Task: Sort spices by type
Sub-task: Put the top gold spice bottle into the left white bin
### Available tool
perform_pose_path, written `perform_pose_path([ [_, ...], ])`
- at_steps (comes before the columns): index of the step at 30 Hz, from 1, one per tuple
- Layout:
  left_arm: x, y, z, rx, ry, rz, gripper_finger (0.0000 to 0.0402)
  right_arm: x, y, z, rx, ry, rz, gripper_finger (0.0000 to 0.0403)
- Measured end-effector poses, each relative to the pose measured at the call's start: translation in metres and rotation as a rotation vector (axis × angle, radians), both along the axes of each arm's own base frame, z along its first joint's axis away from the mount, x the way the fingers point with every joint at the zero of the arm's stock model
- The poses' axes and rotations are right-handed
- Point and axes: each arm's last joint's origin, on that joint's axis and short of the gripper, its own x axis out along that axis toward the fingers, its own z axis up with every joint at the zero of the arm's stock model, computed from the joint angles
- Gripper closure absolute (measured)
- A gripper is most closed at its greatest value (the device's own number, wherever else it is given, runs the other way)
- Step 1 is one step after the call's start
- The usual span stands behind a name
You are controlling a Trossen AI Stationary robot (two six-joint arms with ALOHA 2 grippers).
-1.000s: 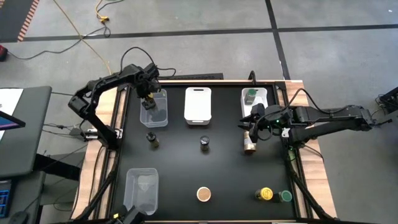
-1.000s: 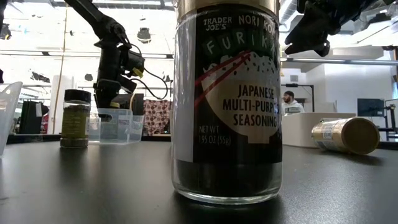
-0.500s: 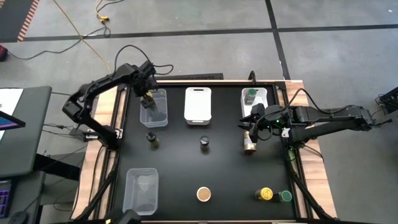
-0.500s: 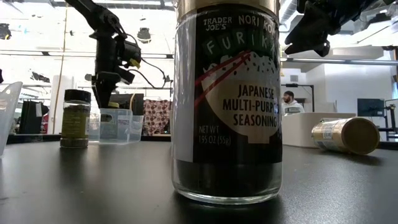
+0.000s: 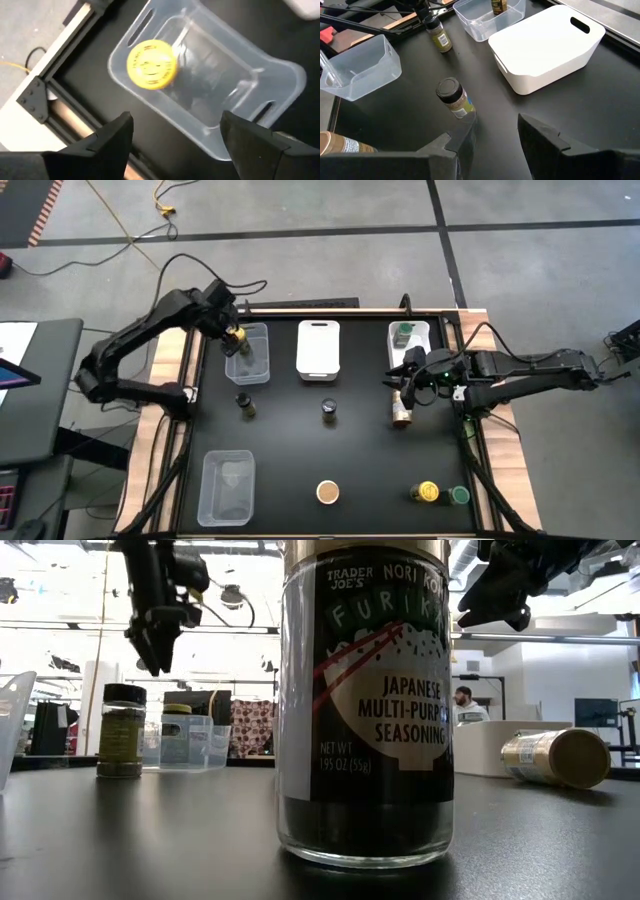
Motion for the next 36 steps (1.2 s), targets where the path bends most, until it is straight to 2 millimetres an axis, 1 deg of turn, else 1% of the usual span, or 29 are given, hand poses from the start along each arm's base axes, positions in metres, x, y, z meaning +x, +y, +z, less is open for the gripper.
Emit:
perform_pose_path([
  [6, 0.018, -0.041, 0.011, 0.001, -0.110, -0.021, 0.0116, 0.000, 0.000, 0.000, 0.000, 0.000, 0.000, 0.0230],
  [12, 0.039, -0.081, 0.013, 0.032, -0.173, -0.034, 0.0116, 0.000, 0.000, 0.000, 0.000, 0.000, 0.000, 0.0230],
  [22, 0.065, -0.141, 0.018, 0.045, -0.374, -0.061, 0.0116, 0.000, 0.000, -0.001, 0.000, 0.008, 0.000, 0.0230],
  [25, 0.070, -0.152, 0.015, 0.046, -0.359, -0.120, 0.0116, -0.002, 0.000, -0.003, -0.004, 0.033, 0.002, 0.0230],
  [30, 0.076, -0.165, 0.008, 0.025, -0.308, -0.238, 0.0116, -0.004, 0.001, -0.006, -0.062, 0.094, 0.044, 0.0234],
  [36, 0.081, -0.170, 0.004, 0.024, -0.277, -0.319, 0.0116, -0.006, 0.001, -0.007, -0.069, 0.130, 0.057, 0.0257],
])
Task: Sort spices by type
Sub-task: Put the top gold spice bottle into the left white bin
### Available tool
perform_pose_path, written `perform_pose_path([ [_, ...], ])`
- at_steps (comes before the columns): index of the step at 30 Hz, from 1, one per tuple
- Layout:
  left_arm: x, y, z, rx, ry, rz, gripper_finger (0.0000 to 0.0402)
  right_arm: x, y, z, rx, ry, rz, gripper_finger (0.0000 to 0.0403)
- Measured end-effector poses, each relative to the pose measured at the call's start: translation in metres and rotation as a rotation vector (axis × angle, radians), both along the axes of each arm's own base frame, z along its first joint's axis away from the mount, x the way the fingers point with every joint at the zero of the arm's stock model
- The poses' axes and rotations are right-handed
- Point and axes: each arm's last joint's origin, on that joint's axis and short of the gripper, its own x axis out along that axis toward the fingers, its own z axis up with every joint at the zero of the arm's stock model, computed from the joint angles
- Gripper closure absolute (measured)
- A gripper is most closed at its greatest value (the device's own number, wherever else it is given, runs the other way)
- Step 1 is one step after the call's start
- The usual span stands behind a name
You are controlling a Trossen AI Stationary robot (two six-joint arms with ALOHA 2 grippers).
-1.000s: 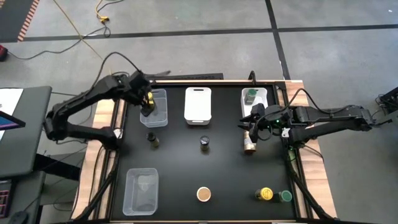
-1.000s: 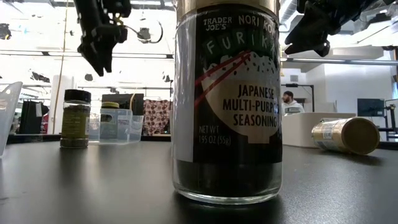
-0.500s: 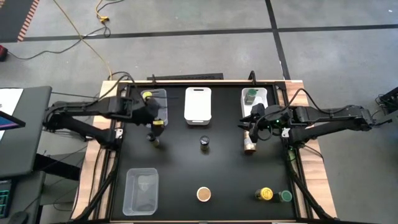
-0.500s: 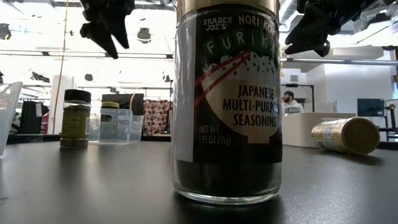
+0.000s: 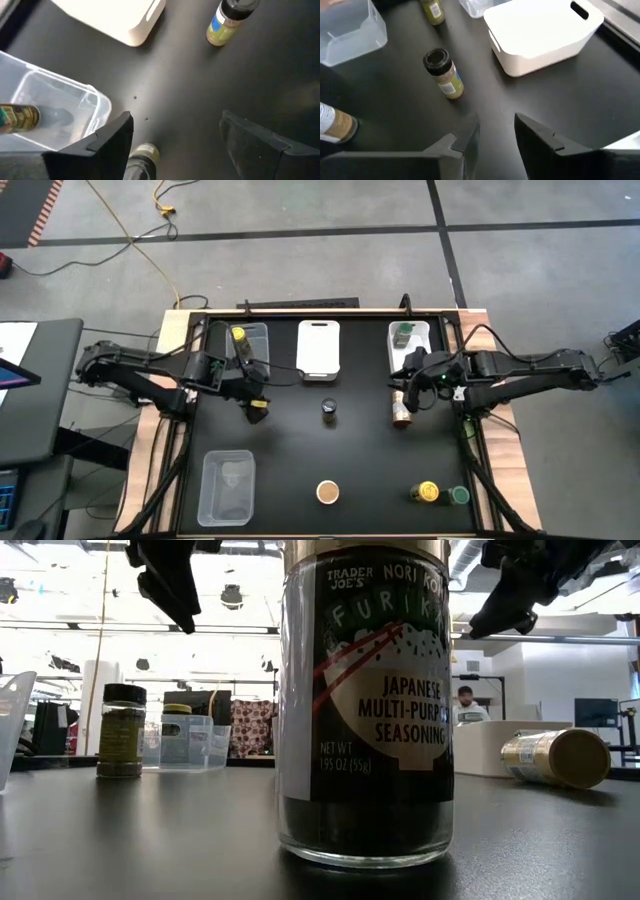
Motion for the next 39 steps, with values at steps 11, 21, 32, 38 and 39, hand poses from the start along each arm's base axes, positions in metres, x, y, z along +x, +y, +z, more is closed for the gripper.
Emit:
perform_pose_path([
  [11, 0.017, -0.006, 0.003, 0.030, -0.136, -0.179, 0.0116, -0.009, 0.006, 0.021, 0.149, 0.115, -0.102, 0.0326],
  [21, 0.010, 0.000, -0.034, 0.022, -0.196, -0.297, 0.0116, 0.023, 0.015, 0.041, 0.264, 0.224, -0.221, 0.0391],
  [32, -0.042, 0.008, -0.025, 0.064, -0.392, -0.257, 0.0116, 0.047, 0.043, 0.034, 0.368, 0.501, -0.471, 0.0377],
  [38, -0.061, 0.011, -0.014, 0.099, -0.447, -0.220, 0.0116, 0.048, 0.063, 0.030, 0.425, 0.515, -0.560, 0.0377],
  [39, -0.062, 0.012, -0.013, 0.102, -0.452, -0.218, 0.0116, 0.047, 0.065, 0.029, 0.428, 0.524, -0.578, 0.0378],
])
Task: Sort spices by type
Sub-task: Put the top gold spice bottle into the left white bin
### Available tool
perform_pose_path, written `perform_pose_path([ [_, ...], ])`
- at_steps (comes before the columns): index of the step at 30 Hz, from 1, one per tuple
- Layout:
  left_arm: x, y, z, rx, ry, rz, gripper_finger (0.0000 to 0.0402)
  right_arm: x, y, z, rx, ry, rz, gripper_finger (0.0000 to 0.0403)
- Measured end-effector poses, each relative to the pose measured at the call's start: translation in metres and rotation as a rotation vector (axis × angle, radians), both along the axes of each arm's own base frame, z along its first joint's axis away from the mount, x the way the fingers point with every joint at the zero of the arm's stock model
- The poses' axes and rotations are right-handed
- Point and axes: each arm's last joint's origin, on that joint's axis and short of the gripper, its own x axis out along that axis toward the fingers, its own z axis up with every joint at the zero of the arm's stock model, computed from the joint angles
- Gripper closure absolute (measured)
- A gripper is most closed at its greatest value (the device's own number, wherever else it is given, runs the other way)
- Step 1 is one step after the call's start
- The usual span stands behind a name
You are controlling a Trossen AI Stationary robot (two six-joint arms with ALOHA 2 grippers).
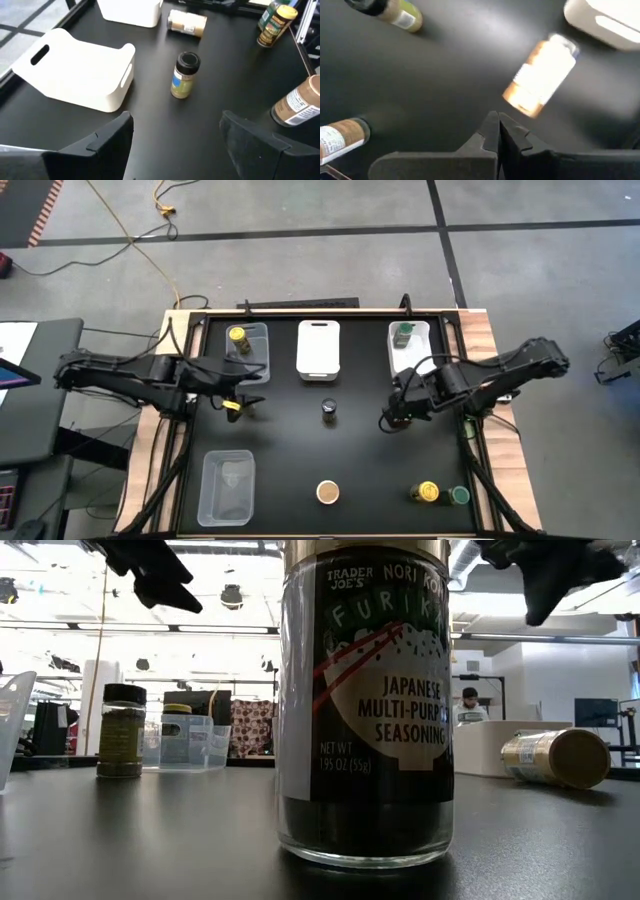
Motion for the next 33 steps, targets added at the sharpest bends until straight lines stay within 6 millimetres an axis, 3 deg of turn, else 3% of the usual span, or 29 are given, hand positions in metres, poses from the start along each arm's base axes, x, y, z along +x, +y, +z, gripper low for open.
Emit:
perform_pose_path([
  [8, -0.001, 0.000, -0.005, 0.014, 0.054, -0.004, 0.0116, -0.009, 0.013, -0.008, -0.013, 0.101, -0.138, 0.0365],
  [15, 0.001, 0.000, -0.012, 0.020, 0.123, -0.010, 0.0116, -0.010, 0.018, -0.024, -0.032, 0.144, -0.187, 0.0322],
  [24, 0.005, -0.001, -0.015, 0.002, 0.146, -0.021, 0.0116, -0.016, 0.018, -0.053, -0.055, 0.186, -0.181, 0.0194],
  [29, 0.006, -0.001, -0.016, -0.021, 0.149, -0.012, 0.0116, -0.021, 0.010, -0.072, -0.082, 0.244, -0.205, 0.0115],
  [33, 0.006, -0.001, -0.016, -0.036, 0.146, -0.002, 0.0116, -0.024, 0.001, -0.089, -0.091, 0.272, -0.237, 0.0074],
])
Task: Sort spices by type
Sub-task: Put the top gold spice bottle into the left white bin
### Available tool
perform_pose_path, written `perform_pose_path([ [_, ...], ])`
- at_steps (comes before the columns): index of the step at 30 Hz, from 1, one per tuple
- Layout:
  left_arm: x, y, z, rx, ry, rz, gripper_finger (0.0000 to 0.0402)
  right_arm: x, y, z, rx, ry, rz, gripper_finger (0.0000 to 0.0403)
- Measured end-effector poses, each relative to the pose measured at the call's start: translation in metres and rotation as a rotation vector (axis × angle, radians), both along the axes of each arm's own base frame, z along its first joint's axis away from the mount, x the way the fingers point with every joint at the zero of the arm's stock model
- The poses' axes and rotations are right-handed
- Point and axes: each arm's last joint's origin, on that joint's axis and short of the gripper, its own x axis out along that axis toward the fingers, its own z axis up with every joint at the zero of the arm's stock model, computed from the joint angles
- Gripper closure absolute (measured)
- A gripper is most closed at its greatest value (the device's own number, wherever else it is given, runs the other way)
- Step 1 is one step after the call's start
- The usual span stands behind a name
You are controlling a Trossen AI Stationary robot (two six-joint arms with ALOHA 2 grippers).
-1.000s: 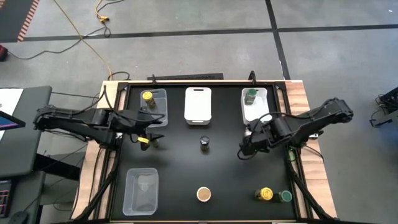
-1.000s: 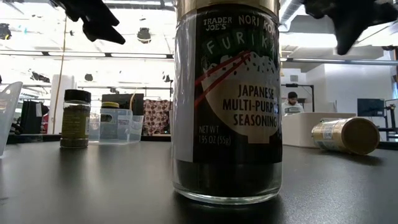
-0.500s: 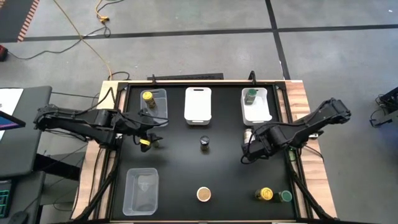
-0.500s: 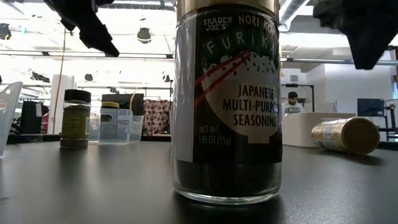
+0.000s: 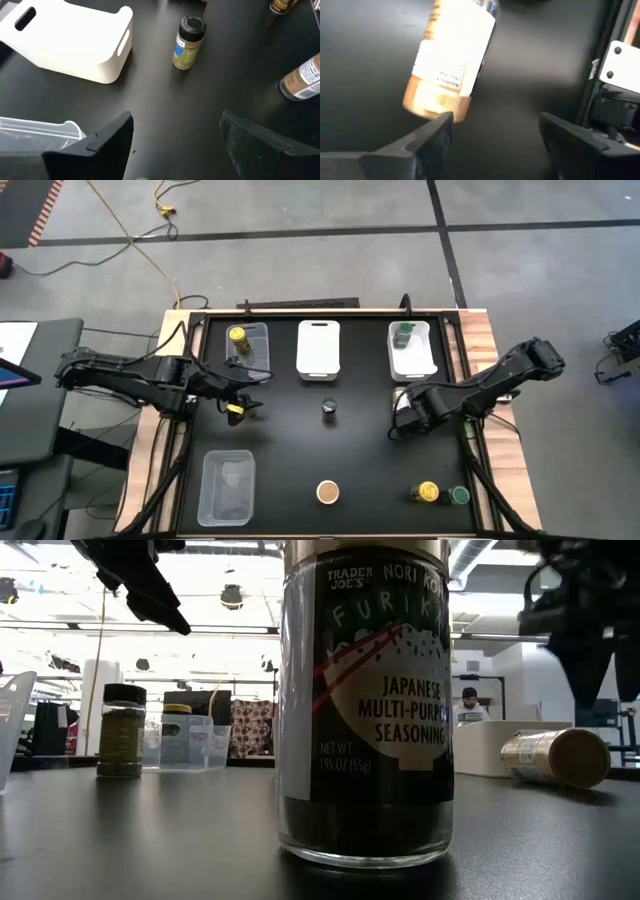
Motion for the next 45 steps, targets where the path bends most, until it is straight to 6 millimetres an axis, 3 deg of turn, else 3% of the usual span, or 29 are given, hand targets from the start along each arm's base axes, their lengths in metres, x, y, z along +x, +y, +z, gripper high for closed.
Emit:
perform_pose_path([
  [3, 0.000, 0.000, 0.000, -0.003, 0.001, 0.003, 0.0116, 0.000, -0.004, -0.009, -0.017, -0.013, 0.001, 0.0058],
  [7, 0.000, 0.000, 0.000, -0.004, 0.000, 0.004, 0.0116, 0.003, -0.003, -0.005, -0.015, -0.036, 0.016, 0.0050],
  [28, 0.000, 0.000, 0.000, -0.016, -0.003, 0.022, 0.0116, 0.009, -0.003, 0.002, -0.023, -0.075, 0.043, 0.0051],
  [36, 0.000, 0.000, 0.000, -0.011, -0.002, 0.018, 0.0116, 0.016, -0.008, 0.002, -0.009, -0.115, 0.055, 0.0006],
  [45, 0.000, 0.000, 0.000, -0.011, -0.002, 0.018, 0.0116, 0.016, -0.006, -0.005, -0.003, -0.157, -0.026, 0.0024],
])
